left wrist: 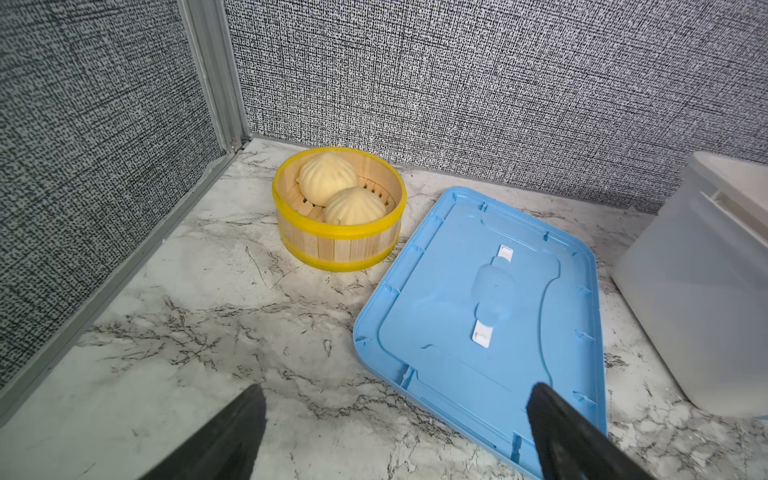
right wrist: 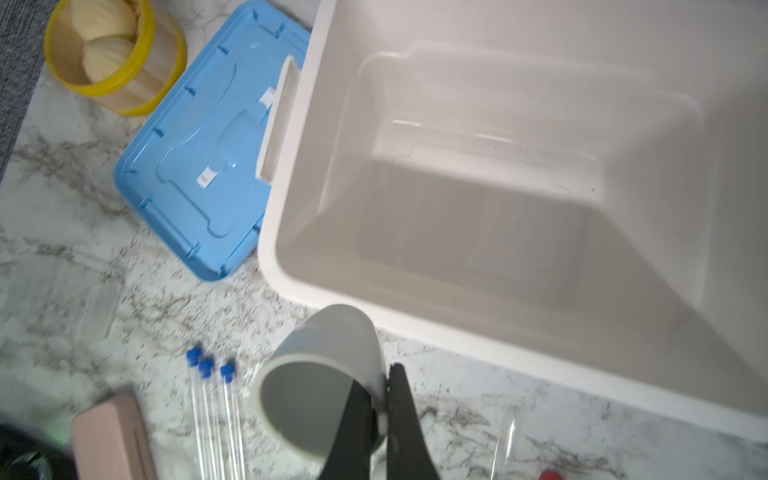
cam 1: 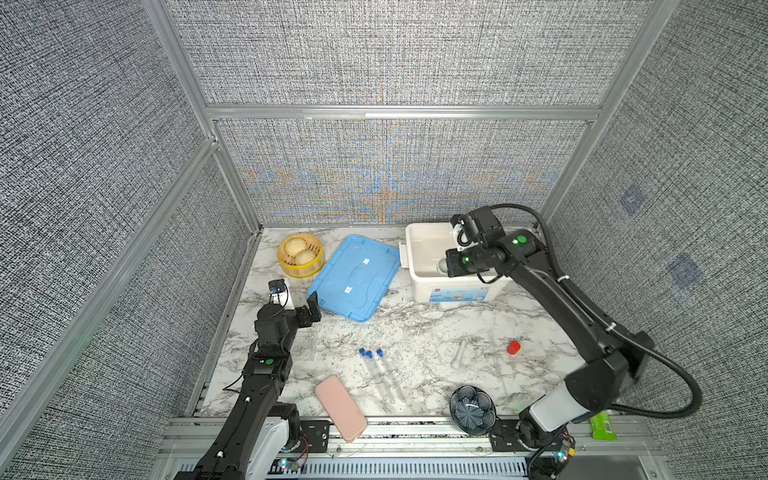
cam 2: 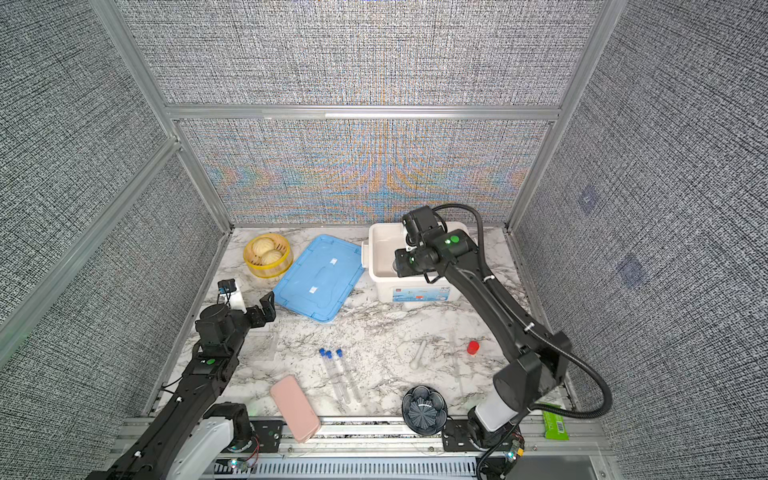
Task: Organize the chemistry lab equipment
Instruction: 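Lift the white mortar with the right gripper into the white box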
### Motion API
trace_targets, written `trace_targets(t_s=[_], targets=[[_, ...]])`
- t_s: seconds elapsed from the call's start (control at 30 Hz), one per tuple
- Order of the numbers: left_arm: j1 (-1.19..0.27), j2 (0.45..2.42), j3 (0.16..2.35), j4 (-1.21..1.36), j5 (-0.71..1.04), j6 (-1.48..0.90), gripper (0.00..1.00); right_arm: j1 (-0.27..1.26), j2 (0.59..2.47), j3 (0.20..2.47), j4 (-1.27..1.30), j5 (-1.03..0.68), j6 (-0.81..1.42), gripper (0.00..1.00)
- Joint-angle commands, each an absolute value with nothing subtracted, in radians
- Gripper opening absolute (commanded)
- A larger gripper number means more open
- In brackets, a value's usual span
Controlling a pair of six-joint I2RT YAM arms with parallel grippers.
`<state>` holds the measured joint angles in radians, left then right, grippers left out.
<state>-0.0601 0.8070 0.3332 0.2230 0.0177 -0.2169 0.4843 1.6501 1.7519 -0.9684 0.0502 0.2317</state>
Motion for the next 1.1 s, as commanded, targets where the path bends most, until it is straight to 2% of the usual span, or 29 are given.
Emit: trace_targets(t_s=[0.0, 0.17, 0.4, 0.57, 0.73, 0.87, 1.07], targets=[[-0.06, 0.801, 0.328, 0.228, 0.001, -0.223, 0.99, 0.464, 1.741, 1.833, -0.979, 0.098, 0.191, 0.0], [-0.06, 0.786, 0.321, 0.228, -0.006, -0.228, 0.99, 0.437, 1.933, 1.982, -1.008, 0.112, 0.237, 0.0], [-0.06, 0.782, 0.318, 0.227, -0.012, -0.231, 0.99, 0.422, 2.135, 2.128, -1.057, 0.124, 0.56, 0.0], [-0.061, 0.784, 0.318, 0.23, -0.015, -0.231, 0.99, 0.421, 2.22, 2.206, -1.059, 0.091, 0.642, 0.0], [-0.06, 0.782, 0.316, 0.232, -0.017, -0.232, 0.99, 0.419, 2.274, 2.303, -1.181, 0.053, 0.49, 0.0], [-0.06, 0.772, 0.31, 0.233, -0.026, -0.235, 0.99, 0.416, 2.275, 2.282, -1.236, -0.049, 0.271, 0.0], [-0.06, 0.775, 0.311, 0.236, -0.025, -0.235, 0.99, 0.419, 2.306, 2.309, -1.309, -0.087, 0.082, 0.0]])
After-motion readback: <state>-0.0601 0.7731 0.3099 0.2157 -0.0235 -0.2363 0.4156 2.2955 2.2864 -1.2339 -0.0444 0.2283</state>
